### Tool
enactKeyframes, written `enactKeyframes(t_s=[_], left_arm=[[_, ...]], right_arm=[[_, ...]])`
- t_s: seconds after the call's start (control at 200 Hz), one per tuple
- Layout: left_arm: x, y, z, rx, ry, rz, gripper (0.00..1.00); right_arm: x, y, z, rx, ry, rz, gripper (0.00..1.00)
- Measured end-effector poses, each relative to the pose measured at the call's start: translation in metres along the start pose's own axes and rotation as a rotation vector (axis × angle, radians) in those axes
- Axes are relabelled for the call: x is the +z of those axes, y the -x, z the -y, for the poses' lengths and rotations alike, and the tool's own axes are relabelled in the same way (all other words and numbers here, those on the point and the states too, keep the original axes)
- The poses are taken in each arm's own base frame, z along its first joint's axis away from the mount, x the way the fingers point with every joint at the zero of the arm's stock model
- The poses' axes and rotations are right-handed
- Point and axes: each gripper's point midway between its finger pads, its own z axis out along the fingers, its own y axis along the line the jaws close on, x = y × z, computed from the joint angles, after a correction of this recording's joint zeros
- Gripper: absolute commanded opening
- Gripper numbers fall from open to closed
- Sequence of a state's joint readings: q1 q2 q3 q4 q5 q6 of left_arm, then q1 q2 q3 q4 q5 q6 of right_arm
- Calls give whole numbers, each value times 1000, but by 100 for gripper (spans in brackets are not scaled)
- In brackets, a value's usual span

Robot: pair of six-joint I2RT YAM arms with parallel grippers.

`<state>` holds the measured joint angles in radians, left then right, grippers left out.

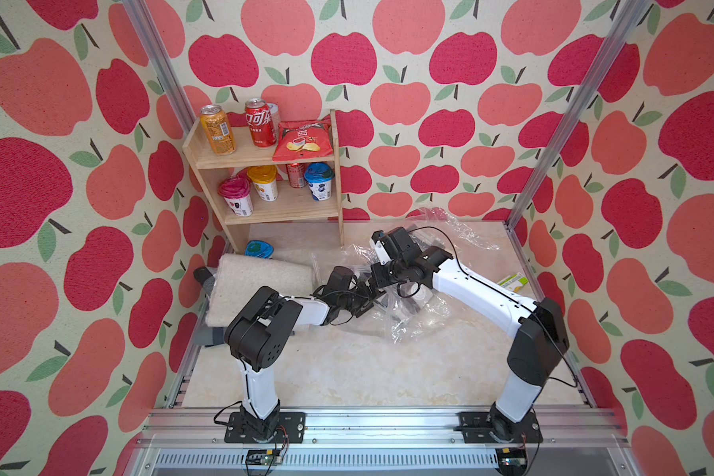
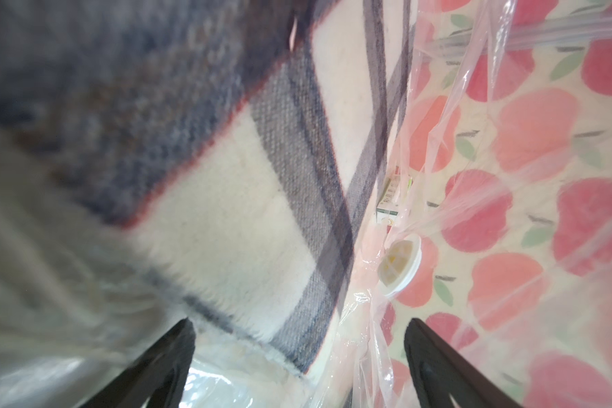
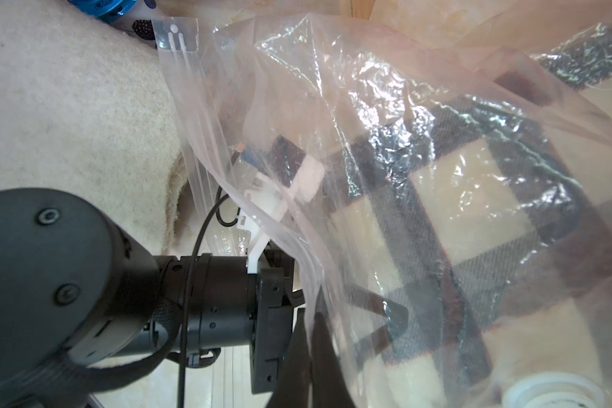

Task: Take the scarf out of the vacuum bag
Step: Take out the scarf from the vacuum bag.

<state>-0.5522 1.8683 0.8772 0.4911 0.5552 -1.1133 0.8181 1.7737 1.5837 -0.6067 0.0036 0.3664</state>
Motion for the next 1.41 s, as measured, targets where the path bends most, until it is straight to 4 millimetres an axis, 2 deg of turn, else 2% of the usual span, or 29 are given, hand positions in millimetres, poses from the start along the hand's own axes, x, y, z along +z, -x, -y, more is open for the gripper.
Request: enactKeyframes(t_s=[0.3, 0.54, 0.975, 1.16, 1.406], left_arm=[[2, 4, 15, -66, -14, -19, 97], [5, 1, 17, -160, 31, -69, 99], [4, -6, 3, -207, 124, -104, 98], [10, -3, -11, -212, 159, -87, 100], [18, 8, -8, -198, 167, -59, 97]], right_arm=[[-4, 8, -4, -9, 10, 21, 0], [-4, 9, -4, -10, 10, 24, 0], [-4, 10, -3, -9, 7, 28, 0], [-4, 9, -3, -9, 7, 28, 0], [-4, 8, -2, -9, 4, 30, 0]])
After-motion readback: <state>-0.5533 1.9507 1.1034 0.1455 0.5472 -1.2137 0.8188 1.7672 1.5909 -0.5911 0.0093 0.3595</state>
